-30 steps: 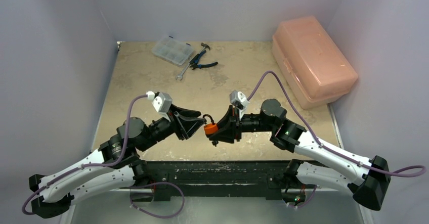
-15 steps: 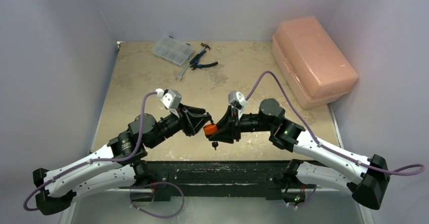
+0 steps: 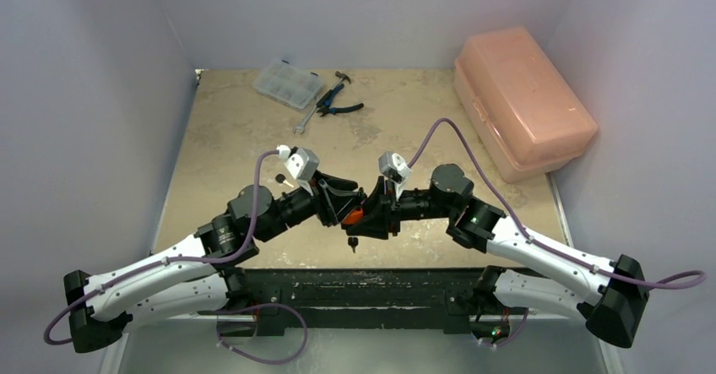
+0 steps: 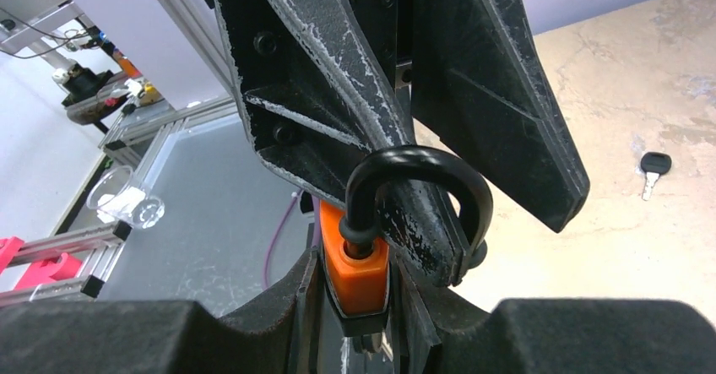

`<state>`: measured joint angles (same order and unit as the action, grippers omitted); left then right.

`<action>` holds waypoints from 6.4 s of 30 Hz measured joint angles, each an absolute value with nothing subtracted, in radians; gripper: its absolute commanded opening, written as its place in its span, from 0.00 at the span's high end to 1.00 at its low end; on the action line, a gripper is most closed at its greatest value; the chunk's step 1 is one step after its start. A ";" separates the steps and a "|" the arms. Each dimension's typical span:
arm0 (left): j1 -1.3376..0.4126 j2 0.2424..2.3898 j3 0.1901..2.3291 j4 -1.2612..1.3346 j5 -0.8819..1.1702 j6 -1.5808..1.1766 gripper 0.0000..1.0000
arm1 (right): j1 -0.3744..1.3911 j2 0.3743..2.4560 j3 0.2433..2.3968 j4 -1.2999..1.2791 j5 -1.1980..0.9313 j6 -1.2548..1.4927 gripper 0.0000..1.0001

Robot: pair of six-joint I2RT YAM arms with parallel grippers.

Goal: Unlock with the key

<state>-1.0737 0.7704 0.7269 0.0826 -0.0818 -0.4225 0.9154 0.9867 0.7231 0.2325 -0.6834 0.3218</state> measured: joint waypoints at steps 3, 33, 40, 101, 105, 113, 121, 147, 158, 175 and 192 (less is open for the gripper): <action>-1.074 0.762 0.727 0.074 -0.082 -0.414 0.58 | 0.916 0.979 0.716 0.241 -0.683 0.322 1.00; -1.074 0.761 0.939 -0.227 -0.064 -0.436 0.63 | 0.916 0.960 0.706 0.245 -0.662 0.322 1.00; -1.074 0.812 0.960 -0.227 -0.026 -0.464 0.59 | 0.915 0.960 0.706 0.233 -0.635 0.324 1.00; -1.074 0.728 0.965 -0.235 0.292 -0.187 0.01 | 0.923 0.948 0.705 0.290 -0.720 0.314 1.00; -1.074 0.690 0.997 -0.302 0.171 -0.154 0.01 | 0.923 0.962 0.700 0.292 -0.648 0.320 1.00; -1.074 0.585 0.982 -0.339 -0.305 -0.105 0.02 | 0.921 1.104 0.695 0.308 -0.451 0.392 1.00; -1.074 0.611 0.864 -0.369 -0.530 -0.086 0.03 | 0.827 1.364 0.695 0.387 -0.348 0.559 1.00; -0.906 0.642 0.835 -0.337 -0.508 -0.093 0.04 | 0.596 2.201 1.214 0.543 -0.503 0.865 0.62; -0.897 0.635 0.819 -0.320 -0.482 -0.093 0.04 | 0.547 2.292 1.443 0.441 -0.516 0.876 0.19; -0.884 0.637 0.809 -0.300 -0.472 -0.088 0.02 | 0.489 2.025 1.229 0.298 -0.415 0.730 0.23; -0.883 0.660 0.798 -0.300 -0.476 -0.085 0.01 | 0.595 1.530 0.992 -0.179 0.114 0.828 0.01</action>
<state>-0.8833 0.6601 0.7982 -0.3000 -0.4759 -0.0849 0.5953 1.5295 0.9920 -0.1787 0.1143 0.8280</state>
